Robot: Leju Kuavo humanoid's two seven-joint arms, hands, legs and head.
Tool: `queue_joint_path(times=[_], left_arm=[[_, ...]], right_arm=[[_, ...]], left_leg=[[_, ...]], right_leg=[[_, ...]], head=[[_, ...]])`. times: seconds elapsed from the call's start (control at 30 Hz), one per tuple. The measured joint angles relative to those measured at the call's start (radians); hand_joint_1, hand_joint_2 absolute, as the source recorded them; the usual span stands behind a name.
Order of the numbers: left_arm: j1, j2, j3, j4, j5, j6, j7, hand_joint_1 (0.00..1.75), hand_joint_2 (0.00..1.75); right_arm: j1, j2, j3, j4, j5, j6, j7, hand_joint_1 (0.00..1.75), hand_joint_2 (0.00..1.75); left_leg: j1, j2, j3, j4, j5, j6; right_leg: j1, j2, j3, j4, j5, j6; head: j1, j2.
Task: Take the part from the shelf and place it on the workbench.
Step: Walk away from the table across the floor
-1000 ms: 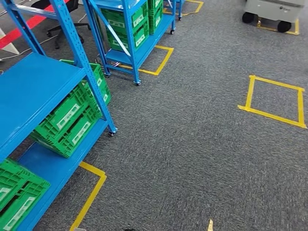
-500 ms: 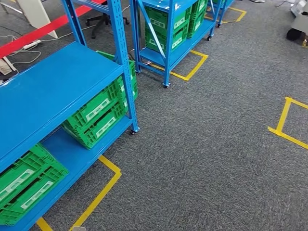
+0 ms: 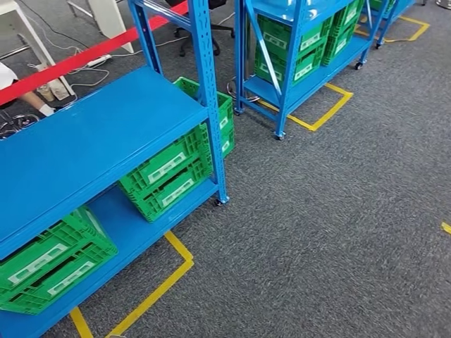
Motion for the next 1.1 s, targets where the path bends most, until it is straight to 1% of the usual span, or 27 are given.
queue_joint_path(times=[0.03,0.07,0.13,0.17,0.2,0.23,0.27,0.3,0.33,0.37,0.4,0.47,0.5,0.53,0.57,0.6,0.63,0.67,0.7,0.77,0.8,0.83,0.9,0.97,1.0,1.03,1.1], left_arm=[[0.004,0.0,0.003,0.0,-0.001,0.0,0.0,0.0,0.0],[0.006,0.0,0.006,-0.001,-0.002,0.0,0.0,0.0,0.0],[0.008,0.003,0.012,-0.002,-0.004,0.0,0.0,0.0,0.0],[0.008,0.004,0.014,-0.003,-0.004,0.0,0.0,0.0,0.0],[0.007,0.005,0.015,-0.004,-0.004,0.0,0.0,0.0,0.0],[0.007,0.005,0.017,-0.004,-0.004,0.0,0.0,0.0,0.0],[0.006,0.004,0.018,-0.005,-0.004,0.0,0.0,0.0,0.0],[0.006,0.003,0.019,-0.005,-0.004,0.0,0.0,0.0,0.0],[0.005,0.003,0.02,-0.006,-0.003,0.0,-0.001,0.0,0.0],[0.002,0.002,0.021,-0.006,-0.003,-0.001,-0.001,0.0,0.0],[-0.001,0.0,0.022,-0.006,-0.002,-0.002,-0.001,0.0,0.0],[-0.005,-0.003,0.025,-0.006,-0.004,-0.003,0.0,0.0,0.0],[-0.004,-0.005,0.027,-0.006,-0.004,-0.003,0.0,0.0,0.0],[-0.003,-0.006,0.029,-0.006,-0.005,-0.003,0.0,0.0,0.0],[-0.001,-0.007,0.031,-0.006,-0.005,-0.003,0.001,0.0,0.0],[0.0,-0.008,0.032,-0.006,-0.005,-0.004,0.001,0.0,0.0],[-0.001,-0.008,0.033,-0.007,-0.005,-0.004,0.001,0.0,0.0],[-0.002,-0.008,0.033,-0.007,-0.006,-0.004,0.001,0.0,0.0],[-0.003,-0.009,0.034,-0.007,-0.006,-0.004,0.001,0.0,0.0],[0.0,-0.009,0.036,-0.007,-0.007,-0.004,0.001,0.0,0.0],[0.003,-0.01,0.037,-0.007,-0.009,-0.004,0.001,0.0,0.0],[0.005,-0.01,0.038,-0.007,-0.012,-0.004,0.002,0.0,0.0],[0.003,-0.011,0.039,-0.007,-0.017,-0.004,0.002,0.0,0.0],[-0.001,-0.012,0.04,-0.008,-0.021,-0.004,0.002,0.0,0.0],[0.0,-0.013,0.041,-0.008,-0.022,-0.004,0.002,0.0,0.0],[0.003,-0.014,0.043,-0.008,-0.024,-0.004,0.002,0.0,0.0],[0.006,-0.014,0.047,-0.008,-0.026,-0.004,0.002,0.0,0.0]], right_arm=[[0.003,0.0,0.008,-0.004,-0.003,0.0,0.003,0.0,0.0],[0.005,0.001,0.016,-0.007,-0.005,0.001,0.006,0.0,0.0],[0.009,0.003,0.03,-0.012,-0.011,0.002,0.01,0.0,0.0],[0.009,0.004,0.036,-0.013,-0.013,0.003,0.011,0.0,0.0],[0.01,0.005,0.04,-0.015,-0.014,0.003,0.013,0.0,0.0],[0.01,0.005,0.045,-0.017,-0.015,0.004,0.014,0.0,0.0],[0.01,0.004,0.049,-0.021,-0.016,0.004,0.015,0.0,0.0],[0.01,0.004,0.054,-0.025,-0.016,0.005,0.016,0.0,0.0],[0.01,0.003,0.059,-0.028,-0.015,0.005,0.016,0.0,0.0],[0.011,0.002,0.062,-0.031,-0.015,0.005,0.016,0.0,0.0],[0.011,0.002,0.065,-0.033,-0.015,0.006,0.017,0.0,0.0],[0.015,0.001,0.068,-0.036,-0.016,0.008,0.022,0.0,0.0],[0.018,0.001,0.069,-0.038,-0.016,0.009,0.025,0.0,0.0],[0.021,0.001,0.072,-0.04,-0.016,0.01,0.027,0.0,0.0],[0.024,0.001,0.074,-0.042,-0.017,0.011,0.028,0.0,0.0],[0.026,0.001,0.076,-0.044,-0.017,0.011,0.029,0.0,0.0],[0.028,0.001,0.077,-0.045,-0.017,0.012,0.029,0.0,0.0],[0.029,0.001,0.078,-0.046,-0.016,0.013,0.029,0.0,0.0],[0.029,0.001,0.079,-0.048,-0.016,0.014,0.029,0.0,0.0],[0.029,0.001,0.084,-0.052,-0.018,0.015,0.031,0.0,0.0],[0.03,0.002,0.088,-0.054,-0.019,0.015,0.032,0.0,0.0],[0.032,0.002,0.091,-0.056,-0.021,0.015,0.033,0.0,0.0],[0.037,0.002,0.098,-0.06,-0.028,0.015,0.038,0.0,0.0],[0.042,0.002,0.105,-0.066,-0.034,0.016,0.045,0.0,0.0],[0.044,0.002,0.109,-0.068,-0.037,0.016,0.047,0.0,0.0],[0.045,0.002,0.113,-0.07,-0.039,0.016,0.049,0.0,0.0],[0.046,0.002,0.121,-0.074,-0.041,0.016,0.05,0.0,0.0]], left_leg=[[-0.005,0.001,-0.01,-0.02,0.007,0.009],[-0.013,0.009,-0.009,-0.062,0.039,0.021],[-0.042,0.052,0.002,-0.171,0.152,0.051],[-0.054,0.071,0.006,-0.209,0.199,0.06],[-0.062,0.08,0.007,-0.231,0.227,0.064],[-0.065,0.072,0.008,-0.24,0.231,0.063],[-0.06,0.059,0.016,-0.246,0.227,0.064],[-0.056,0.046,0.026,-0.255,0.223,0.065],[-0.051,0.033,0.039,-0.266,0.22,0.068],[-0.044,0.021,0.052,-0.275,0.215,0.071],[-0.04,0.009,0.061,-0.278,0.21,0.073],[-0.031,-0.02,0.076,-0.279,0.195,0.07],[-0.026,-0.036,0.086,-0.279,0.187,0.066],[-0.02,-0.051,0.098,-0.279,0.179,0.06],[-0.015,-0.065,0.11,-0.279,0.17,0.053],[-0.011,-0.079,0.12,-0.278,0.161,0.045],[-0.008,-0.092,0.127,-0.274,0.153,0.037],[-0.005,-0.105,0.129,-0.272,0.148,0.029],[-0.003,-0.116,0.127,-0.271,0.146,0.021],[0.002,-0.132,0.124,-0.273,0.147,0.009],[0.002,-0.12,0.122,-0.271,0.144,0.003],[0.001,-0.097,0.115,-0.257,0.135,-0.002],[-0.002,-0.033,0.073,-0.17,0.089,-0.009],[0.0,-0.006,0.009,-0.05,0.043,-0.013],[0.001,-0.003,-0.01,-0.018,0.041,-0.012],[0.001,-0.001,-0.011,-0.019,0.057,-0.011],[-0.002,0.016,0.035,-0.117,0.128,0.0]], right_leg=[[0.002,-0.01,0.018,-0.002,-0.015,-0.001],[0.004,-0.022,0.039,-0.005,-0.031,-0.003],[0.009,-0.043,0.077,-0.012,-0.058,-0.002],[0.012,-0.054,0.092,-0.018,-0.07,0.0],[0.015,-0.063,0.104,-0.024,-0.08,0.004],[0.018,-0.073,0.114,-0.034,-0.088,0.008],[0.018,-0.08,0.127,-0.048,-0.096,0.012],[0.019,-0.07,0.138,-0.052,-0.104,0.016],[0.018,-0.05,0.137,-0.035,-0.116,0.02],[0.017,-0.022,0.118,0.009,-0.136,0.024],[0.015,0.007,0.077,0.079,-0.157,0.029],[0.007,0.029,-0.031,0.22,-0.181,0.041],[0.002,0.031,-0.073,0.252,-0.168,0.047],[-0.004,0.033,-0.098,0.247,-0.131,0.053],[-0.009,0.036,-0.105,0.207,-0.079,0.06],[-0.017,0.053,-0.101,0.152,-0.024,0.067],[-0.023,0.076,-0.091,0.096,0.016,0.07],[-0.025,0.096,-0.081,0.058,0.037,0.068],[-0.026,0.112,-0.074,0.037,0.043,0.062],[-0.021,0.103,-0.066,0.029,0.038,0.041],[-0.021,0.093,-0.063,0.024,0.039,0.034],[-0.021,0.082,-0.059,0.02,0.04,0.026],[-0.018,0.053,-0.05,0.012,0.039,0.013],[-0.013,0.02,-0.044,0.011,0.031,0.006],[-0.011,0.006,-0.04,0.011,0.026,0.004],[-0.01,-0.007,-0.034,0.011,0.021,0.004],[-0.008,-0.031,-0.02,0.011,0.01,0.005]], head=[[0.0,0.0],[0.0,0.0],[0.0,0.0],[0.0,0.0],[0.0,0.0],[0.0,0.0],[0.0,0.0],[0.002,0.0],[0.003,0.0],[0.005,0.0],[0.008,0.0],[0.008,0.0],[0.009,0.0],[0.009,0.0],[0.009,0.0],[0.009,0.0],[0.011,0.0],[0.011,0.0],[0.013,0.0],[0.012,0.0],[0.011,0.0],[0.007,0.0],[0.0,0.0],[-0.004,0.0],[-0.004,0.0],[-0.004,0.0],[-0.004,0.0]])
